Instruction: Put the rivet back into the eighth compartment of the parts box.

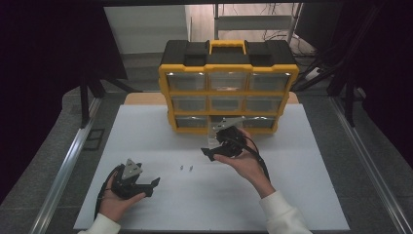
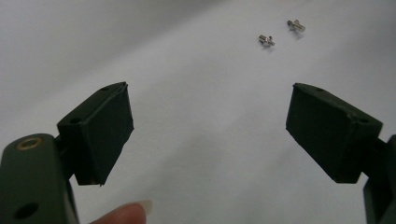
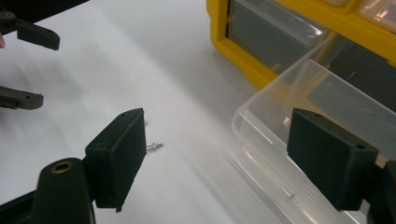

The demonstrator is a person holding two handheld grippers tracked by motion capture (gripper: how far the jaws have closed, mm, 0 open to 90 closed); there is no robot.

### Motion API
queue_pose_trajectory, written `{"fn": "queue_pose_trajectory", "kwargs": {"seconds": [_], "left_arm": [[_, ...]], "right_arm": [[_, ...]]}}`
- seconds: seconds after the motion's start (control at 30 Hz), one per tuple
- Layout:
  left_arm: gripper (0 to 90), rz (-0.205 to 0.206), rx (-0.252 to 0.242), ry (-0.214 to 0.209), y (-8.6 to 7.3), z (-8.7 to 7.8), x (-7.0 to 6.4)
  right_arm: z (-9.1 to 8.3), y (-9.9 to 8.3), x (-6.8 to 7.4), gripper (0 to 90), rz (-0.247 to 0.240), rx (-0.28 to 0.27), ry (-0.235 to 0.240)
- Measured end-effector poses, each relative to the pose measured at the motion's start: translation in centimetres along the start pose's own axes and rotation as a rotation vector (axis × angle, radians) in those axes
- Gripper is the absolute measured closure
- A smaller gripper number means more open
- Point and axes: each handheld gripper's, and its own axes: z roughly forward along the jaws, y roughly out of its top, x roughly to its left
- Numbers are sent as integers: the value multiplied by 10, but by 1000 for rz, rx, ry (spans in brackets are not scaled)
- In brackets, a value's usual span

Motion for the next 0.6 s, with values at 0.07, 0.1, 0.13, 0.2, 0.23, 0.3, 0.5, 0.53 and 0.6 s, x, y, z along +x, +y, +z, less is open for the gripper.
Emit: {"fn": "queue_pose_trajectory", "kwargs": {"seconds": [0.07,0.1,0.13,0.2,0.23,0.3,0.5,0.53,0.6], "left_arm": [[153,0,0,0,0,0,0],[153,-2,-1,0,0,0,0],[153,-1,-1,0,0,0,0],[153,-1,-2,0,0,0,0],[153,0,-1,-1,0,0,0],[153,-1,-1,0,0,0,0],[153,1,0,0,0,0,0],[153,0,0,0,0,0,0],[153,-1,-1,0,0,0,0]], "right_arm": [[1,0,2,207,-7,-1,-2],[1,0,3,210,-10,0,-2],[2,0,4,211,-11,2,-1],[3,1,6,214,-20,2,4],[4,1,7,216,-23,2,7],[4,1,10,216,-31,1,13],[8,2,17,220,-53,7,25],[9,2,17,223,-56,7,25],[10,2,20,223,-57,7,30]]}}
